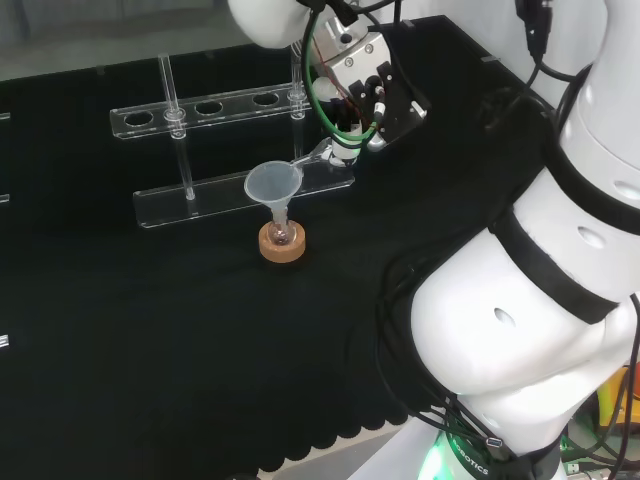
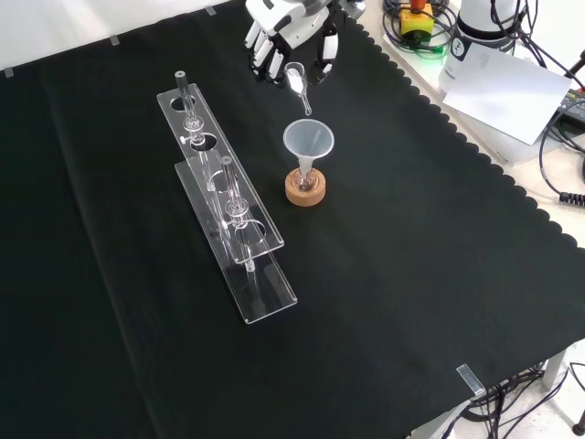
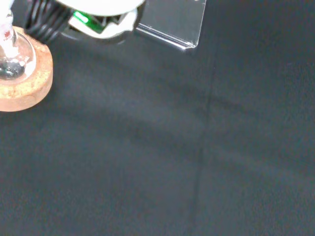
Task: Pour all the NaCl from the weighing funnel into the round-bottom flask.
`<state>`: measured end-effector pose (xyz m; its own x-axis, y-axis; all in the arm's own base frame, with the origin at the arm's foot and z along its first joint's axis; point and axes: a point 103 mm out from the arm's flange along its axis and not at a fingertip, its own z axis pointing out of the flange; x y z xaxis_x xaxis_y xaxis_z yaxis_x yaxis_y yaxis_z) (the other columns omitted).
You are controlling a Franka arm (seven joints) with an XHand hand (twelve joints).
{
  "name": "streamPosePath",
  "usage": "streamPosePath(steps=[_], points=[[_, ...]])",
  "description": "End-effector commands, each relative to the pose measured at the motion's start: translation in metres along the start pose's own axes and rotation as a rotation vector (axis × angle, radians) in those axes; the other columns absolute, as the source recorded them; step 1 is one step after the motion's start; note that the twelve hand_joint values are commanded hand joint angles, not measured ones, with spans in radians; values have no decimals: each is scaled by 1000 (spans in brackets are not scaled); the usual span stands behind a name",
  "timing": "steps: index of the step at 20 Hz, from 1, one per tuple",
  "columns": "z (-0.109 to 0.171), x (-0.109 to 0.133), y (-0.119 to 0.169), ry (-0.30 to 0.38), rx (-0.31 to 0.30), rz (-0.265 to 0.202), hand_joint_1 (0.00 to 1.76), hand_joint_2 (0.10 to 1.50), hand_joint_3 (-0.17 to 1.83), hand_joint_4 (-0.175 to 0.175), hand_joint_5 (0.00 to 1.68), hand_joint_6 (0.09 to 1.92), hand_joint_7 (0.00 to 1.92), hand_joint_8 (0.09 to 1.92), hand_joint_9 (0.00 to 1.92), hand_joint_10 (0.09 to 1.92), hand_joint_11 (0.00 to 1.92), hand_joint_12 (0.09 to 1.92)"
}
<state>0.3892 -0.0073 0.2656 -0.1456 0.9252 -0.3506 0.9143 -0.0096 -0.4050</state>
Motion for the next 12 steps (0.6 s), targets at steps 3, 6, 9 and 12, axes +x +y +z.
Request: streamPosePath(steps=[3,6,9,12], points=[[-4,5,5,-60,26,7,1100,718,595,175,1191,789,540,626,809,484,642,1238],[-5,7,6,-75,31,13,1100,718,595,175,1191,789,539,626,809,484,642,1238],[-6,8,7,-89,43,23,1100,718,595,175,1191,789,538,625,808,484,643,1238],[-6,9,8,-101,46,32,1100,718,595,175,1191,789,537,625,808,483,643,1237]])
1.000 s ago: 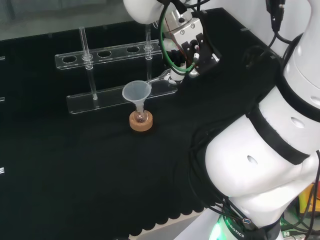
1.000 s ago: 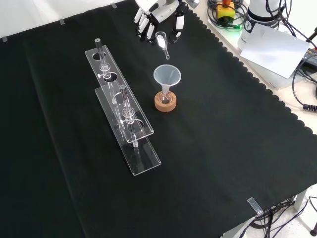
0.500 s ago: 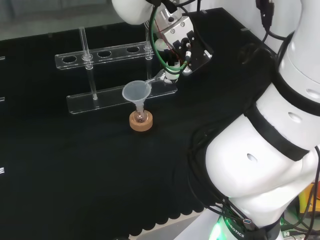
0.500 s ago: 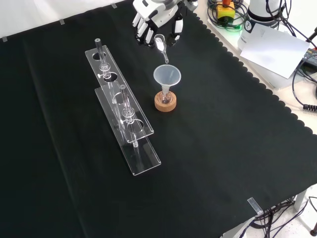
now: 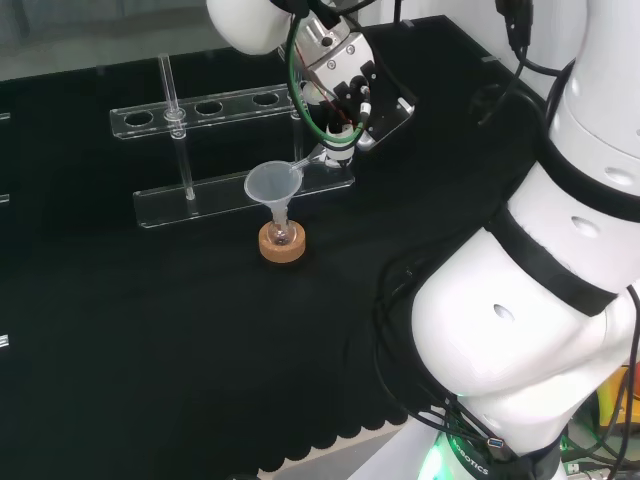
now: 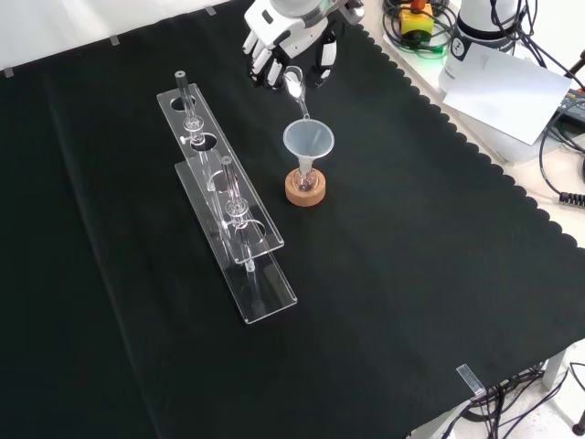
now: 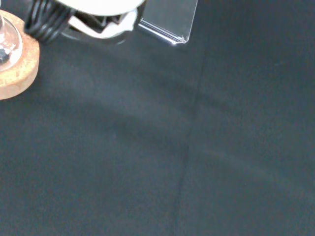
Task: Pour all the NaCl from the weighing funnel into the round-bottom flask.
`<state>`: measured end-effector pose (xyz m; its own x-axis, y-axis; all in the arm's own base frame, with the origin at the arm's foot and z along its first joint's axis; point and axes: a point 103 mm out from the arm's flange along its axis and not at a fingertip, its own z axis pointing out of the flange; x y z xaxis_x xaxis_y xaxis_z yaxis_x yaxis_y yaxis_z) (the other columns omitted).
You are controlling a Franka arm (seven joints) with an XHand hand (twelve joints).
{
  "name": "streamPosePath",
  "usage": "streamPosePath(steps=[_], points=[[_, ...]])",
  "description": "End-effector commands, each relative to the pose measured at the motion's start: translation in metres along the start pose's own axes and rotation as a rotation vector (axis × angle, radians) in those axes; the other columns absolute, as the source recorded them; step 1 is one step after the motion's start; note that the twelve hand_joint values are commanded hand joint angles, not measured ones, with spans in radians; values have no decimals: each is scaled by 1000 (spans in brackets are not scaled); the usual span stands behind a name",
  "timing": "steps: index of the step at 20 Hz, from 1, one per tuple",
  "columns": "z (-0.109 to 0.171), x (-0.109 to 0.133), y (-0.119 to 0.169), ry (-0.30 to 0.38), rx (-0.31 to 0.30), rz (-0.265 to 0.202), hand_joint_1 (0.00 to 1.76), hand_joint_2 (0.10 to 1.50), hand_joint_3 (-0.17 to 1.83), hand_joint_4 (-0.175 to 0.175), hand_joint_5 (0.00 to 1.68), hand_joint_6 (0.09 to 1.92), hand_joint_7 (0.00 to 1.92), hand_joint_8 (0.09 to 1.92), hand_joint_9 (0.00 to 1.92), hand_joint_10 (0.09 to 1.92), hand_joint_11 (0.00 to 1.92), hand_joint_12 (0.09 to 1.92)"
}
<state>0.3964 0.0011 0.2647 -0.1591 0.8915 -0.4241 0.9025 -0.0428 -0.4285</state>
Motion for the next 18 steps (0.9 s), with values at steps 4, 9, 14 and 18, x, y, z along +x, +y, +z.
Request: streamPosePath(steps=[4,9,14,18], points=[[-3,4,1,-43,7,20,1100,717,595,175,1191,789,535,625,806,483,642,1237],[-6,6,1,-67,15,30,1100,717,595,175,1191,789,534,625,804,482,642,1237],[-9,8,1,-94,18,36,1100,717,595,175,1191,789,533,625,804,483,642,1237],[-11,10,1,-112,26,40,1100,717,595,175,1191,789,532,625,803,483,642,1237]])
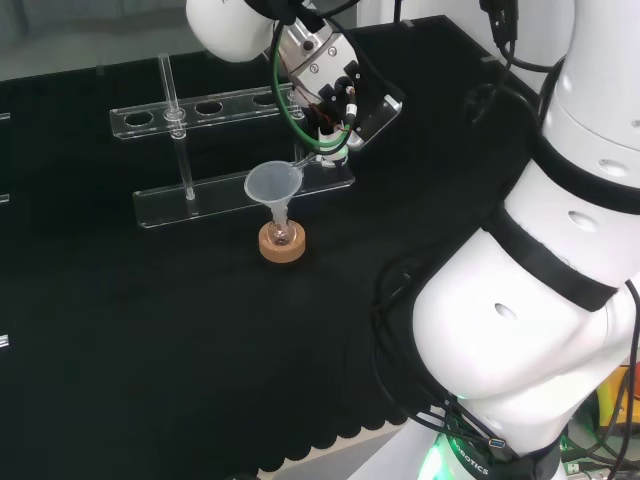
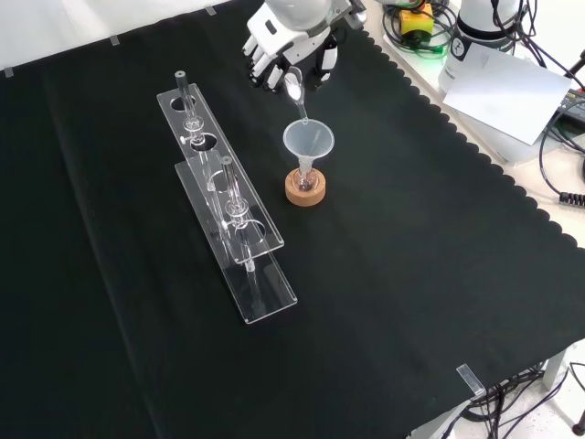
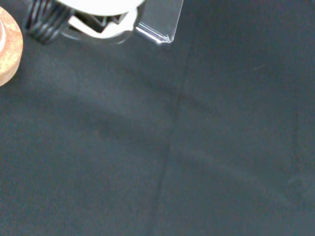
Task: Pour all the NaCl from the weighing funnel into the round-bottom flask.
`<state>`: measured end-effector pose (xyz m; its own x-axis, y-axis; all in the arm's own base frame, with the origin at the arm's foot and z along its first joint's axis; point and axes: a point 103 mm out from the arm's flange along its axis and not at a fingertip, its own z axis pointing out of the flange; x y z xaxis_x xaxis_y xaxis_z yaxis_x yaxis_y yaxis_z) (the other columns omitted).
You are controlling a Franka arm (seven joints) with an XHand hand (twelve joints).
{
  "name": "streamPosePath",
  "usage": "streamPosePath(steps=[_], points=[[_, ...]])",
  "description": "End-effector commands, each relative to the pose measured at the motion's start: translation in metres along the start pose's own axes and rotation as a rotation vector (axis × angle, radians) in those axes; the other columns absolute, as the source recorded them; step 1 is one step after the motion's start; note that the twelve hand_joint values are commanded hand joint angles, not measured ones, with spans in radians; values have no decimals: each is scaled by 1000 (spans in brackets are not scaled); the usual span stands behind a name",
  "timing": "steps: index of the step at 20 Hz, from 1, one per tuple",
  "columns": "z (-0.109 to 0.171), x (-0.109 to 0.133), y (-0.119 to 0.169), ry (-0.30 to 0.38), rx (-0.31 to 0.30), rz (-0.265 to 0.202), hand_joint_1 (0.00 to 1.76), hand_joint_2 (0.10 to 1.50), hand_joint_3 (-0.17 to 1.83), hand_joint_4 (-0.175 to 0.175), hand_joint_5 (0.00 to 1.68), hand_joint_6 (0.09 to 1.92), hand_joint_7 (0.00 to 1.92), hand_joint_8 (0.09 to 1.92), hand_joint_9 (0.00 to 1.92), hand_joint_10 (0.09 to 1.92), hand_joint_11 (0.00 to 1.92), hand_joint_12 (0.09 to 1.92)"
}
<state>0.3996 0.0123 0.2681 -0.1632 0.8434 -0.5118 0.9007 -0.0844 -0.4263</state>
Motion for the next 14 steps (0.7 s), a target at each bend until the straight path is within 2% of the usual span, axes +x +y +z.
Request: streamPosePath(steps=[1,14], points=[[-3,3,0,-21,9,3,1100,717,595,175,1191,789,532,625,803,483,642,1237],[-6,7,1,-40,49,12,1101,717,595,175,1192,788,528,626,799,482,639,1236]])
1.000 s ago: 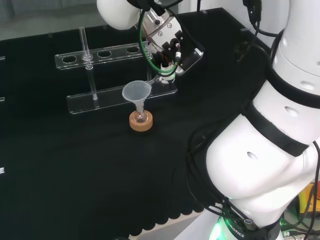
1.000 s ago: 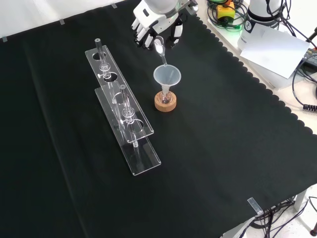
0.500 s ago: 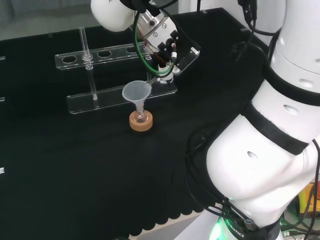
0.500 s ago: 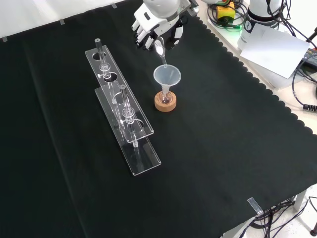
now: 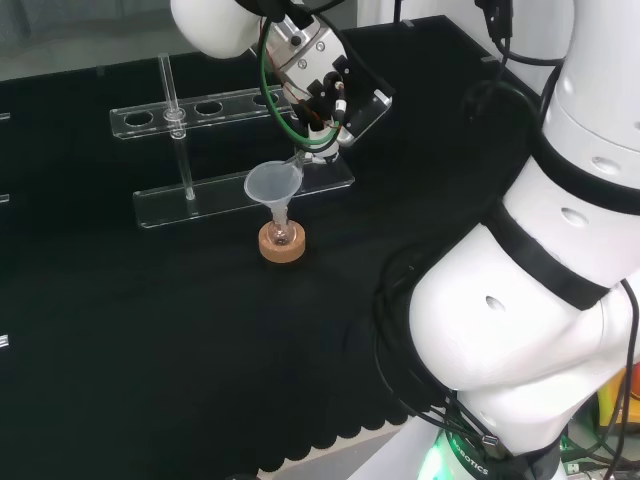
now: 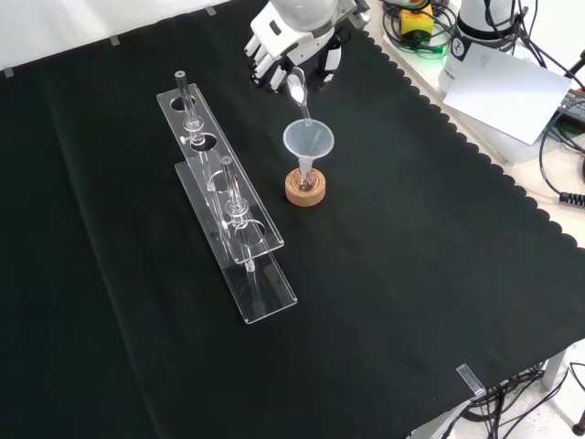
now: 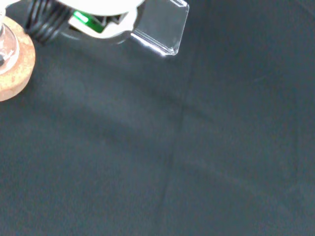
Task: Pour all the NaCl from the weighing funnel into the round-bottom flask.
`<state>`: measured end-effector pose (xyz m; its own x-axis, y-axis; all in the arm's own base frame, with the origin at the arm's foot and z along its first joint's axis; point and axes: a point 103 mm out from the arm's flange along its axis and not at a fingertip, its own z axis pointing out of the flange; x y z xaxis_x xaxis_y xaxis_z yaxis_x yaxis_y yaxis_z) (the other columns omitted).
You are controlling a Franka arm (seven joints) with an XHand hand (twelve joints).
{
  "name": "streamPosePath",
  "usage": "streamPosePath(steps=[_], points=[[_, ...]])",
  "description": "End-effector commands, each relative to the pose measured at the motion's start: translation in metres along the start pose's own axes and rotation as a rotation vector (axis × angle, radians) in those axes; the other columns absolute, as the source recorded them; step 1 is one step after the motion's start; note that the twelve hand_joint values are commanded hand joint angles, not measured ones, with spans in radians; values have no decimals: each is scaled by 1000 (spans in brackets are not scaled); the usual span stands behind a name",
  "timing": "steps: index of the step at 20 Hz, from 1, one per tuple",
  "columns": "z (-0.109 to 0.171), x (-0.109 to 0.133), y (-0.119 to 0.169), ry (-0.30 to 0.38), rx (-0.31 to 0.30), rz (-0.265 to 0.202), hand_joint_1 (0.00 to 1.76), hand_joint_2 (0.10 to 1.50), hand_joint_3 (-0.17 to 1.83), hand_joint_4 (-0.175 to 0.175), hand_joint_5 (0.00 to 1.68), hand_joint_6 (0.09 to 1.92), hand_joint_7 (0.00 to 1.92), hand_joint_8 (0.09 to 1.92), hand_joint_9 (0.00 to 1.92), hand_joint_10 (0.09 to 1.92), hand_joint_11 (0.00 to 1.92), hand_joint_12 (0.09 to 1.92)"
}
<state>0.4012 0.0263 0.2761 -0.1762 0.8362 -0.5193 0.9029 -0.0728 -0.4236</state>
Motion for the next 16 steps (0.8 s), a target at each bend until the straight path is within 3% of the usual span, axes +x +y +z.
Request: streamPosePath(steps=[1,16], points=[[9,0,4,-23,60,19,1101,717,595,175,1192,788,528,626,798,482,638,1235],[5,1,3,-67,62,33,1100,717,595,175,1192,788,525,627,791,482,629,1235]])
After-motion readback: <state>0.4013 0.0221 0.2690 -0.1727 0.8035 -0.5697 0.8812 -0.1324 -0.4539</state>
